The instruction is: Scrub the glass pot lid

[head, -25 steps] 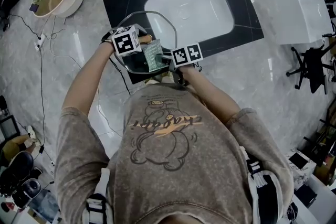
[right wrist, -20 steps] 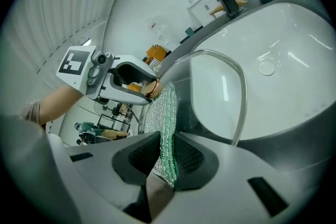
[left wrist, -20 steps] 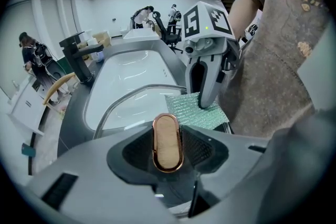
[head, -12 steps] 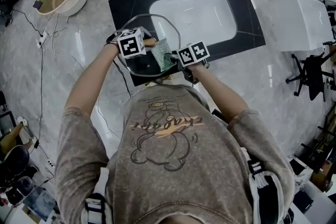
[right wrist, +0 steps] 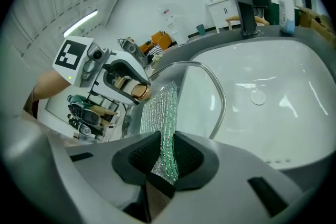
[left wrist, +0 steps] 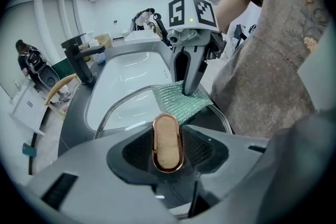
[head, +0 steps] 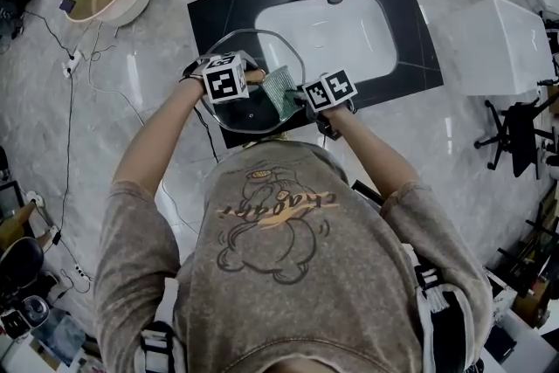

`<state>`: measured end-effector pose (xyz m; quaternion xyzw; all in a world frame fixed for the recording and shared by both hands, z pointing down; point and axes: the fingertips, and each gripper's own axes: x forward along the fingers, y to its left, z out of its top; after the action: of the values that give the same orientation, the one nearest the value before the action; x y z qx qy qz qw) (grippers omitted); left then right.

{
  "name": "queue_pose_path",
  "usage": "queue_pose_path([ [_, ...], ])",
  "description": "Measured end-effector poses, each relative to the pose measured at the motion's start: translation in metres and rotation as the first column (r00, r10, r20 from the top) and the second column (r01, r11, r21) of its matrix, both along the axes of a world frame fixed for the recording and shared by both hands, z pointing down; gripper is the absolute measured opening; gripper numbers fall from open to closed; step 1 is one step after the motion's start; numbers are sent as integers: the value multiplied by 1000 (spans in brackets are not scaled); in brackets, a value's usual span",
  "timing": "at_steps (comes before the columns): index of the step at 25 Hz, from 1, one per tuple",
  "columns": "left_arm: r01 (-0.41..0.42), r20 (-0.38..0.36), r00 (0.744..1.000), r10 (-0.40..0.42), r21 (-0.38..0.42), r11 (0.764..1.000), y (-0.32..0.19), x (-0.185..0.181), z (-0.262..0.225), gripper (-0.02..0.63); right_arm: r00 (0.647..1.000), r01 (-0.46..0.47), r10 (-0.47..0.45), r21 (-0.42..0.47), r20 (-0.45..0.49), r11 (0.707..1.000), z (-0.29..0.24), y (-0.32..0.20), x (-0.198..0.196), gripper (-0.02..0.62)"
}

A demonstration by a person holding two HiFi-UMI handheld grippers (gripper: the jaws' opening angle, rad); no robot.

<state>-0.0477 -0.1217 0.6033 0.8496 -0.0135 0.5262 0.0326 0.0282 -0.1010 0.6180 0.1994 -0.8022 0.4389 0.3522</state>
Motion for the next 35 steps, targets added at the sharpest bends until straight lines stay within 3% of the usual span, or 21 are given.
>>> queue_pose_path([
  [12,1,-20,1000,-2,-3,1000,0,1,0,173,1000,9,-8,38,-24,999,0,-43,2,84],
  [27,11,-24,1000,-10,18,1000,0,2,0,175,973,229,-228,77,-21,970,-5,-100,-73,84],
  [35,29,-37,999,-28,14,999,0,0,1,175,932,363,-359,124,-51,924,-5,-115,-108,86],
])
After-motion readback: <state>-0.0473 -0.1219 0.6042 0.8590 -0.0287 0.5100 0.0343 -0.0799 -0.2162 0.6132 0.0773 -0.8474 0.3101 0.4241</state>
